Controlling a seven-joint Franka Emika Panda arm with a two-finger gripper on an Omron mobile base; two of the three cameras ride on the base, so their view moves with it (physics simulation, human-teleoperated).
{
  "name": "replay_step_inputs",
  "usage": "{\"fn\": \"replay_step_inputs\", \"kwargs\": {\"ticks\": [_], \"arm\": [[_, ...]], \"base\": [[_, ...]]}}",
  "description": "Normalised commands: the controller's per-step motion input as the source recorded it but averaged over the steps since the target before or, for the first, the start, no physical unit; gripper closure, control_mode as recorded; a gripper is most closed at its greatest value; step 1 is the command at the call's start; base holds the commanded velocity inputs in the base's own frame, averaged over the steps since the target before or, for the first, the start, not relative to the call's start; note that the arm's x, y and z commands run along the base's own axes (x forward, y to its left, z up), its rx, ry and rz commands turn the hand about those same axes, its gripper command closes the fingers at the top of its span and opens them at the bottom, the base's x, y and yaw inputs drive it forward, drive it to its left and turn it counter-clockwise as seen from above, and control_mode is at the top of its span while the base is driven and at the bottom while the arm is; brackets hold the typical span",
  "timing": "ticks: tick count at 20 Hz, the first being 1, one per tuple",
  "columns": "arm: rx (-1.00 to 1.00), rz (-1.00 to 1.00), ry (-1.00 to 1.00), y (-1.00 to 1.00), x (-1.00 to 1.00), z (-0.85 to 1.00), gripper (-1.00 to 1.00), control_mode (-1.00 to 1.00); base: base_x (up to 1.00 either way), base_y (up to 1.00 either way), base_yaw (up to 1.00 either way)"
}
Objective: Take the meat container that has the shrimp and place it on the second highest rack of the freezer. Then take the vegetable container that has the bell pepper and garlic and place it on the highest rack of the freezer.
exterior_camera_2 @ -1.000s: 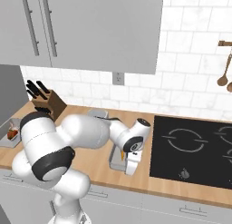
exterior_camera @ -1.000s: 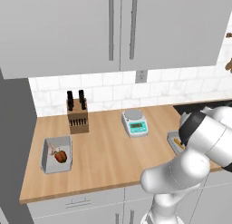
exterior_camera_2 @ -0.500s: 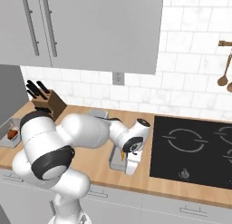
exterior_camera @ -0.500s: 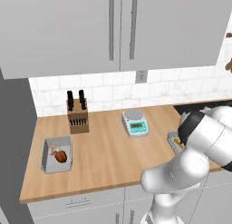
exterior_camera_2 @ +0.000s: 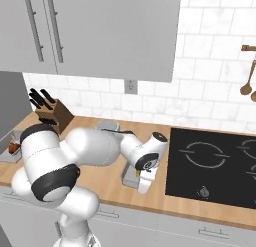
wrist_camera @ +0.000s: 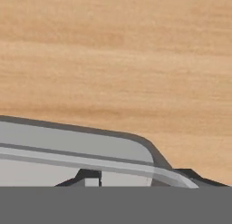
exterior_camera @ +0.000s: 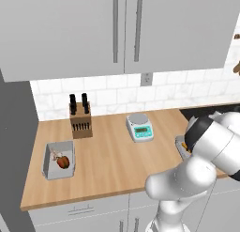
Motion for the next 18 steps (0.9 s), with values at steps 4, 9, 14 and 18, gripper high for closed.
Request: {"fn": "replay_step_inputs", "kwargs": {"ticks": [4, 9, 14, 18], "arm": [[0.00, -0.14, -0.06, 0.00, -0.24, 0.00, 1.00, -1.00], [0.00, -0.13, -0.02, 0.00, -0.26, 0.00, 1.00, -1.00], [-0.05, -0.02, 0.00, 0.04, -0.20, 0.33, 1.00, -1.00], [-0.12, 0.00, 0.00, 0.14, -0.23, 0.70, 1.00, -1.00]], "base": [[0.00, 0.00, 0.00], [0.00, 0.00, 0.00], [0.00, 0.00, 0.00], [0.00, 0.00, 0.00]]}}
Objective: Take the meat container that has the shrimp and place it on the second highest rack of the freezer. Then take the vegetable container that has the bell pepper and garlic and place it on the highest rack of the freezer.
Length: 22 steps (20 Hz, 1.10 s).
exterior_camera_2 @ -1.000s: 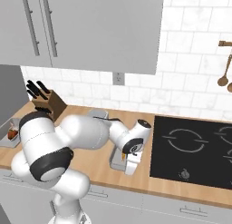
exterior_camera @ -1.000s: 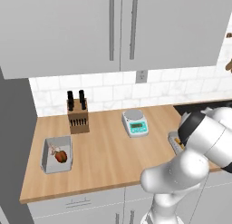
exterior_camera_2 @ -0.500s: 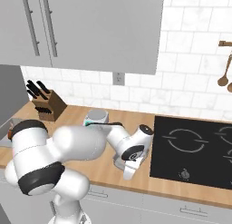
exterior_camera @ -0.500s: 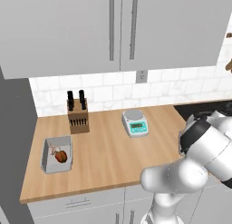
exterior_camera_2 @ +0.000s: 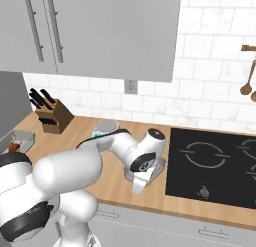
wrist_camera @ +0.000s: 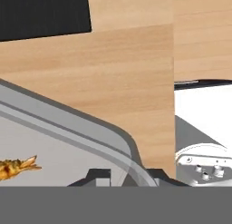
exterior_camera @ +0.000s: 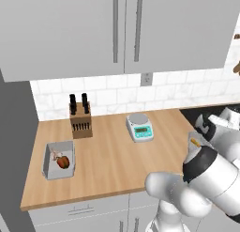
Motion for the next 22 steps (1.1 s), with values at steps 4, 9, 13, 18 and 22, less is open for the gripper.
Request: {"fn": "replay_step_inputs", "kwargs": {"ticks": [4, 9, 13, 18, 22], "arm": [[-0.16, 0.00, -0.04, 0.28, -0.40, 0.88, 1.00, -1.00], [-0.10, 0.00, -0.07, 0.71, -0.58, 0.72, 1.00, -1.00], [0.00, 0.00, -0.16, 0.57, -0.60, 0.89, 1.00, -1.00], [0.01, 0.04, -0.09, 0.59, -0.57, 0.69, 1.00, -1.00], [0.03, 0.16, 0.00, 0.11, -0.63, 0.68, 1.00, -1.00]], "base": [[0.00, 0.00, 0.00], [0.00, 0.00, 0.00], [0.00, 0.00, 0.00], [0.00, 0.00, 0.00], [0.00, 0.00, 0.00]]}}
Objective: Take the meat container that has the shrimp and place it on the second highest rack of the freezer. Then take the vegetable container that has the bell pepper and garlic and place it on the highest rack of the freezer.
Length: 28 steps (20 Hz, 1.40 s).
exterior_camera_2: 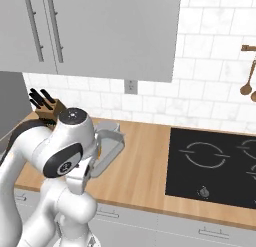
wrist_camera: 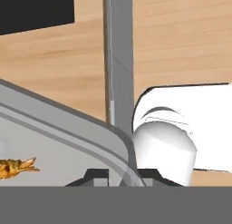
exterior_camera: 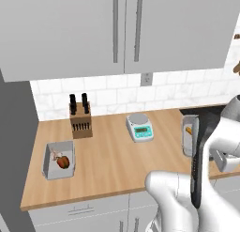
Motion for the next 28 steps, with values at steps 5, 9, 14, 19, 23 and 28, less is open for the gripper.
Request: {"fn": "replay_step_inputs", "kwargs": {"ticks": [5, 9, 14, 19, 23, 28], "arm": [[0.00, 0.12, 0.03, 0.51, -0.30, 0.51, 1.00, -1.00], [0.00, 0.02, -0.03, 0.08, -0.10, 0.05, 1.00, -1.00], [0.00, 0.00, 0.00, 0.00, 0.00, 0.00, 1.00, 1.00], [0.00, 0.00, 0.00, 0.00, 0.00, 0.00, 1.00, 1.00], [0.00, 0.00, 0.00, 0.00, 0.00, 0.00, 1.00, 1.00], [0.00, 0.00, 0.00, 0.00, 0.00, 0.00, 1.00, 1.00]], "base": [[0.00, 0.00, 0.00], [0.00, 0.00, 0.00], [-0.29, 0.06, 0.06], [-0.53, 0.19, 0.51], [-0.29, 0.07, 0.85], [-0.20, 0.00, 1.00]]}}
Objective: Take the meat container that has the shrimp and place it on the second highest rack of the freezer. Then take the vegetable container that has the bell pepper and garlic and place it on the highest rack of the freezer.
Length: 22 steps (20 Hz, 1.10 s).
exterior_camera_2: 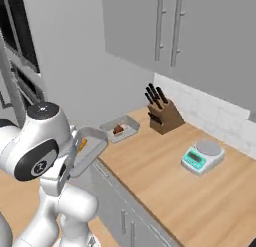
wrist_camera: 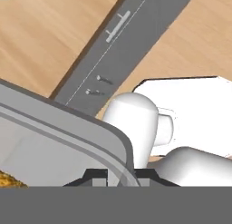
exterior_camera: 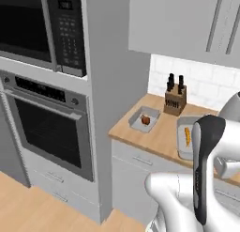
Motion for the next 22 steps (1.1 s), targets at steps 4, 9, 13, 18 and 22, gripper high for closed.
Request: {"fn": "replay_step_inputs", "kwargs": {"ticks": [4, 9, 13, 18, 22], "arm": [[0.00, 0.00, 0.00, 0.00, 0.00, 0.00, 1.00, 1.00], [0.00, 0.00, 0.00, 0.00, 0.00, 0.00, 1.00, 1.00], [0.00, 0.00, 0.00, 0.00, 0.00, 0.00, 1.00, 1.00], [0.00, 0.00, 0.00, 0.00, 0.00, 0.00, 1.00, 1.00], [0.00, 0.00, 0.00, 0.00, 0.00, 0.00, 1.00, 1.00]], "base": [[-0.06, 0.00, 1.00], [-0.04, 0.02, 1.00], [0.18, 0.34, 0.88], [0.82, 0.20, 0.59], [1.00, 0.00, 0.07]]}}
